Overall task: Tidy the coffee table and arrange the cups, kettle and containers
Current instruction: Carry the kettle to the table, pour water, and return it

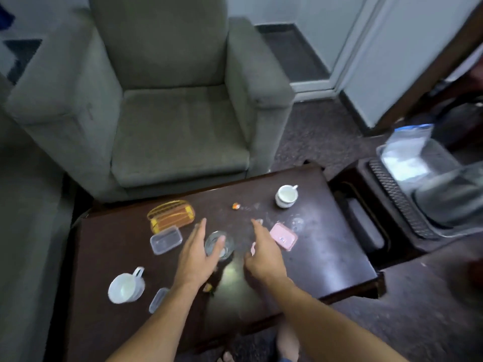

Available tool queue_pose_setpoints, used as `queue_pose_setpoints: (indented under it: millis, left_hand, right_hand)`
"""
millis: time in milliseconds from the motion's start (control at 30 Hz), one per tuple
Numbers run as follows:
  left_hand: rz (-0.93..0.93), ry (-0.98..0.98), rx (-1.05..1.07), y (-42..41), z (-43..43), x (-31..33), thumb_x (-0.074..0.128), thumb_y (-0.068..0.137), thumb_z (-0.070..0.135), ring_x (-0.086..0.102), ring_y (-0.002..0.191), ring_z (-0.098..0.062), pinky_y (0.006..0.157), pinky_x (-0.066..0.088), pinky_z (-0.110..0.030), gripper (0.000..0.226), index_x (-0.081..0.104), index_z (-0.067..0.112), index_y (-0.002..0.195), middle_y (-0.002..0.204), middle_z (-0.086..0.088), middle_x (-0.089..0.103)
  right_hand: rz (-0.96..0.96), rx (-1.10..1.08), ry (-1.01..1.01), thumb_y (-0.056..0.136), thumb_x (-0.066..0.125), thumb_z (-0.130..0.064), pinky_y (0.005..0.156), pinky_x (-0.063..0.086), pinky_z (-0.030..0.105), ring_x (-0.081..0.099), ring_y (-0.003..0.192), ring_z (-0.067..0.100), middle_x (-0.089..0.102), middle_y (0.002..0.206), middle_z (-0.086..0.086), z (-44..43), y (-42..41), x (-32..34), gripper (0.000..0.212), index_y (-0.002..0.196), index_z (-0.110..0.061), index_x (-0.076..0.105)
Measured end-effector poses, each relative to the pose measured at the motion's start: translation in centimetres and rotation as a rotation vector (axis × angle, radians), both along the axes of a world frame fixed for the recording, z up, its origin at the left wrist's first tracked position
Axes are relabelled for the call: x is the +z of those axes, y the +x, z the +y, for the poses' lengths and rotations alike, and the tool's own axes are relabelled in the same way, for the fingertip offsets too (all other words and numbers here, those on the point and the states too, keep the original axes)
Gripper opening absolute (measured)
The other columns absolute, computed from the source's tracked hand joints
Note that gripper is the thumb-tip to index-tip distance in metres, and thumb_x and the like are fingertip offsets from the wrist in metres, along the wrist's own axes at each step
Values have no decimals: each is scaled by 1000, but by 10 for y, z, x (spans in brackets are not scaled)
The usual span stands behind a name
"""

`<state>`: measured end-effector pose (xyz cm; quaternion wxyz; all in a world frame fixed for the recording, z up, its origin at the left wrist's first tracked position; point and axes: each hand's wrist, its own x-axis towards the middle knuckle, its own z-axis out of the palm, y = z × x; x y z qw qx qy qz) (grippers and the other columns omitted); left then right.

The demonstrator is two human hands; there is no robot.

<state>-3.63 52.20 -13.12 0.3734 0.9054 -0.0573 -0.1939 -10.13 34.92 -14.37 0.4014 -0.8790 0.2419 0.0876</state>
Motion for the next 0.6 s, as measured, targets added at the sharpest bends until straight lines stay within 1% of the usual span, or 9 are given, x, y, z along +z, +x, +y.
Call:
queue_pose_setpoints:
  millis: [33,100,167,267,300,367,433,500,600]
  left_hand:
    - [-41,-23,-23,3,-13,16,52,100,53,26,154,-16,124,26,-40,71,29,23,160,166,-1,33]
    - [-139,-46,-83,11,-48,50,47,104,43,28,153,-17,124,25,-36,58,39,18,156,162,-3,39]
    - [-230,-40,-180,13,-92,85,44,106,39,29,153,-18,121,24,-33,54,42,15,154,161,-5,41]
    - [-325,-43,-319,9,-159,134,43,107,38,29,152,-24,122,21,-34,54,44,9,151,158,-11,44]
    - [-349,-48,-354,6,-181,149,43,107,38,32,151,-26,122,21,-34,53,47,7,149,156,-13,47]
    - [-410,-55,-417,-3,-222,177,46,106,37,43,142,-31,119,26,-34,48,55,6,141,145,-15,56]
    - [-468,-61,-470,-15,-262,198,47,105,38,51,130,-34,113,32,-37,45,59,6,135,135,-16,62]
    - [-480,-69,-511,-26,-301,213,45,105,39,52,125,-35,108,36,-41,46,60,7,134,131,-16,63]
    - [-473,-111,-551,-43,-360,222,42,106,39,54,120,-35,106,38,-42,43,62,8,128,126,-15,65]
  right_hand:
    - [-20,-22,-36,86,62,-7,114,37,32,44,143,22,42,158,1,-12,-1,17,79,158,-21,34]
    - [-64,-77,-106,86,60,-7,108,43,38,52,133,29,52,146,6,-38,-4,54,63,147,-17,47]
    - [-106,-151,-162,89,59,-10,100,47,43,57,123,34,58,135,9,-66,-8,90,51,140,-15,54]
    - [-169,-235,-273,96,59,-16,100,46,42,60,122,34,64,131,12,-109,-11,136,38,133,-10,61]
    - [-189,-253,-308,98,58,-19,99,46,41,61,120,34,67,128,14,-124,-11,151,34,129,-9,64]
    - [-226,-294,-362,100,55,-24,90,48,42,65,109,36,71,116,15,-154,-15,178,25,114,-9,69]
    - [-262,-343,-380,100,52,-27,81,50,43,67,97,36,72,102,14,-188,-21,202,22,97,-11,67]
    - [-277,-384,-377,97,51,-26,76,53,43,65,88,32,70,93,8,-223,-31,222,20,86,-14,62]
    - [-267,-464,-398,95,49,-28,75,53,43,62,83,27,68,92,2,-278,-52,242,23,88,-14,66]
